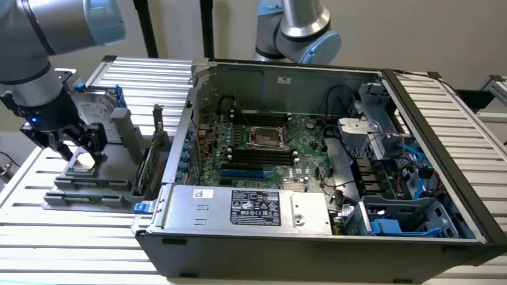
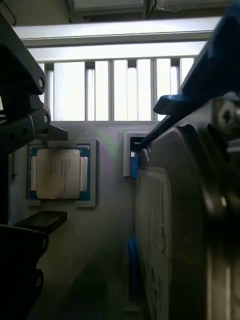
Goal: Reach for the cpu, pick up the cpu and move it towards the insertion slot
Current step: 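Pick up the cpu and move it towards the insertion slot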
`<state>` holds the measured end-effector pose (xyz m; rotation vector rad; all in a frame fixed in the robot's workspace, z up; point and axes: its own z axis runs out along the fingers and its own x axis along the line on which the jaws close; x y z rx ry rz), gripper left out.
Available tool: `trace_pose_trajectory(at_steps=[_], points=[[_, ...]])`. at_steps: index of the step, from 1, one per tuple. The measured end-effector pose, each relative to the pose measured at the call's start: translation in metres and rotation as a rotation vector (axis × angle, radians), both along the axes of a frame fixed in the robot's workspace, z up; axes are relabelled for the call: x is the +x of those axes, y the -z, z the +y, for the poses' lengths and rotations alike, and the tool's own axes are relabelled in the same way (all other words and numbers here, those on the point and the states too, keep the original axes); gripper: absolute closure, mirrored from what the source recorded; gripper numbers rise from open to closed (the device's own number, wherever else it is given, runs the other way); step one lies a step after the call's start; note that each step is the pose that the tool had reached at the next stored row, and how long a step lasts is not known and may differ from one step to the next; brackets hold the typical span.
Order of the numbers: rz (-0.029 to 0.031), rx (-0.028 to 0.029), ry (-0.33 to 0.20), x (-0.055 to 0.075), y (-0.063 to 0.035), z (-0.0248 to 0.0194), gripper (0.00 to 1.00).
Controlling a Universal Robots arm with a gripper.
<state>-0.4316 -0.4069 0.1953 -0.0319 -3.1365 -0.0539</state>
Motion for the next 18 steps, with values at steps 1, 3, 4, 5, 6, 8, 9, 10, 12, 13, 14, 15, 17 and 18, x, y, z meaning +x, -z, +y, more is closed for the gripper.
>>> trace_pose_trajectory(at_steps=[1,3,4,5,6,8,9,10,12,13,14,15,17,18], points=[[0.0000,0.0000,0.000,0.0000,0.0009,0.0000,0.33],[0.0002,-0.0002,0.000,-0.0001,0.0020,-0.0001,0.33],[0.0002,-0.0001,0.000,-0.0001,0.0025,0.0000,0.33],[0.0000,-0.0001,0.000,-0.0001,0.0030,0.0000,0.33],[0.0000,-0.0001,0.000,-0.0002,0.0035,0.0000,0.33],[0.0000,-0.0001,0.000,-0.0002,0.0043,0.0001,0.33],[0.0001,-0.0001,0.000,-0.0003,0.0047,0.0001,0.33],[0.0001,-0.0001,0.000,-0.0003,0.0050,0.0002,0.33],[0.0001,-0.0001,0.000,-0.0004,0.0055,0.0004,0.33],[0.0001,-0.0001,0.000,-0.0006,0.0058,0.0006,0.33],[0.0001,-0.0001,0.000,-0.0008,0.0059,0.0010,0.33],[0.0000,-0.0001,0.000,-0.0010,0.0061,0.0013,0.33],[0.0001,-0.0002,0.000,-0.0018,0.0067,0.0020,0.33],[-0.0001,-0.0001,0.000,-0.0022,0.0071,0.0024,0.33]])
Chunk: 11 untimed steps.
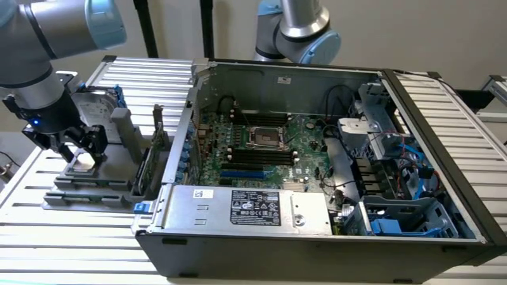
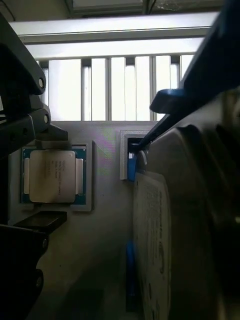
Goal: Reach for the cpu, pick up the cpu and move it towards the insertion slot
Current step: 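Pick up the cpu and move it towards the insertion slot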
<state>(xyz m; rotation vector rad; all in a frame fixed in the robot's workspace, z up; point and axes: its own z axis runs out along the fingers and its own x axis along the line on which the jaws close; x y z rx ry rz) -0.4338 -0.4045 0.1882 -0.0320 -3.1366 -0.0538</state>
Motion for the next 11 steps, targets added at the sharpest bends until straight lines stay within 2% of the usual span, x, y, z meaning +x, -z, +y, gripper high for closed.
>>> trace_pose_trajectory(at_steps=[2,5,9,11], points=[[0.0000,-0.0005,0.000,-0.0002,0.0006,0.0007,0.33],[0.0000,-0.0044,0.000,-0.0003,0.0014,0.0017,0.33],[0.0000,-0.0165,0.000,-0.0003,0.0022,0.0024,0.33],[0.0001,-0.0204,0.000,-0.0003,0.0024,0.0027,0.33]])
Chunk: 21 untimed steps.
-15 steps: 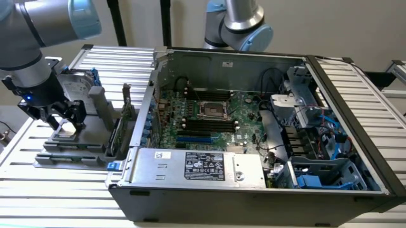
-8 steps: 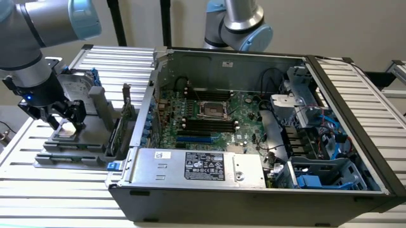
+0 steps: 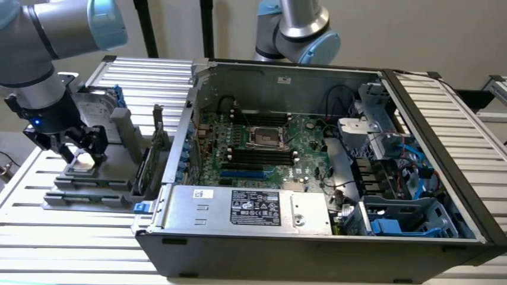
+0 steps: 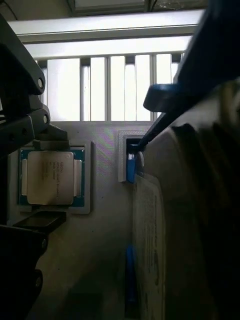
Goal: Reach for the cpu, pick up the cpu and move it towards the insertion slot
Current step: 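Pick up the cpu and move it towards the insertion slot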
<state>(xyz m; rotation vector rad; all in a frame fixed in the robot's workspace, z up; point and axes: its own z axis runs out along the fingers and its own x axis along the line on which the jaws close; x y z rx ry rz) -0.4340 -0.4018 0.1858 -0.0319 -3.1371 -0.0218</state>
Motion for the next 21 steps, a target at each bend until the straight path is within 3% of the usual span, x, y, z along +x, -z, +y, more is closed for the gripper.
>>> trace_pose_trajectory(at_steps=[3,12,15,16,21], points=[[0.0000,-0.0023,0.000,0.0000,0.0000,0.0008,0.33],[0.0000,-0.0023,0.000,0.0019,0.0000,0.0008,0.33],[0.0001,-0.0023,0.000,0.0019,0.0000,0.0008,0.35],[0.0001,-0.0023,0.000,0.0020,0.0000,0.0008,0.42],[0.0003,-0.0024,0.000,0.0021,-0.0001,0.0008,0.44]])
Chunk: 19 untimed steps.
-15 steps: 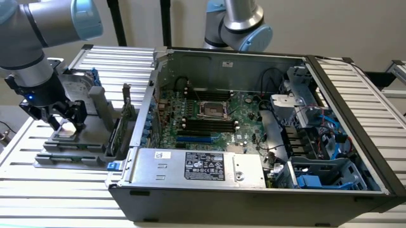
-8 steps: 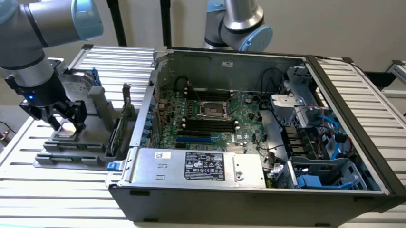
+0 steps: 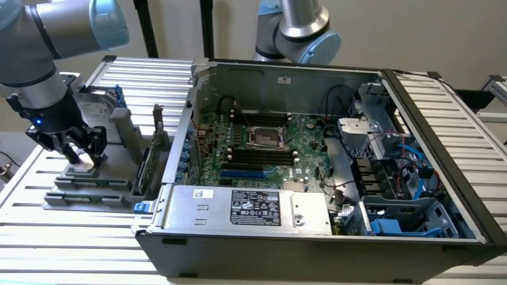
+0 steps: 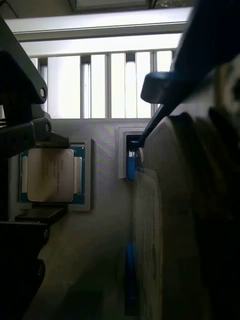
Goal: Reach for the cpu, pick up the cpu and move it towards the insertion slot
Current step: 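Pick up the cpu and move it towards the insertion slot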
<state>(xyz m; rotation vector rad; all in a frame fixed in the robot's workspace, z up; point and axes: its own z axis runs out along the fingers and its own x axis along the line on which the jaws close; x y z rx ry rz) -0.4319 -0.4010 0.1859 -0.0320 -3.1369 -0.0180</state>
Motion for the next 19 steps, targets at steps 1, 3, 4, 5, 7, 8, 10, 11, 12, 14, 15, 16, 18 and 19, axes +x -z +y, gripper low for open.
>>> trace_pose_trajectory(at_steps=[1,3,4,5,7,8,10,11,12,14,15,16,18,19], points=[[-0.0001,0.0000,0.000,0.0000,0.0000,0.0000,0.44],[-0.0001,0.0000,0.000,0.0000,0.0000,0.0000,0.46],[-0.0002,0.0000,0.000,0.0001,0.0000,0.0000,0.46],[-0.0002,0.0001,0.000,0.0001,0.0001,0.0000,0.46],[-0.0003,0.0001,0.000,0.0000,0.0001,0.0000,0.46],[-0.0003,0.0001,0.000,0.0000,0.0001,0.0000,0.46],[-0.0003,0.0001,0.000,0.0000,0.0001,0.0000,0.46],[-0.0003,0.0002,0.000,0.0001,0.0001,0.0000,0.46],[-0.0004,0.0002,0.000,0.0001,0.0001,0.0000,0.46],[-0.0006,0.0003,0.000,0.0001,-0.0002,0.0001,0.46],[-0.0005,0.0003,0.000,0.0001,-0.0004,0.0001,0.46],[-0.0005,0.0002,0.000,0.0001,-0.0008,0.0001,0.46],[-0.0001,0.0001,0.000,0.0001,-0.0021,0.0000,0.46],[0.0001,0.0001,0.000,0.0000,-0.0030,0.0000,0.46]])
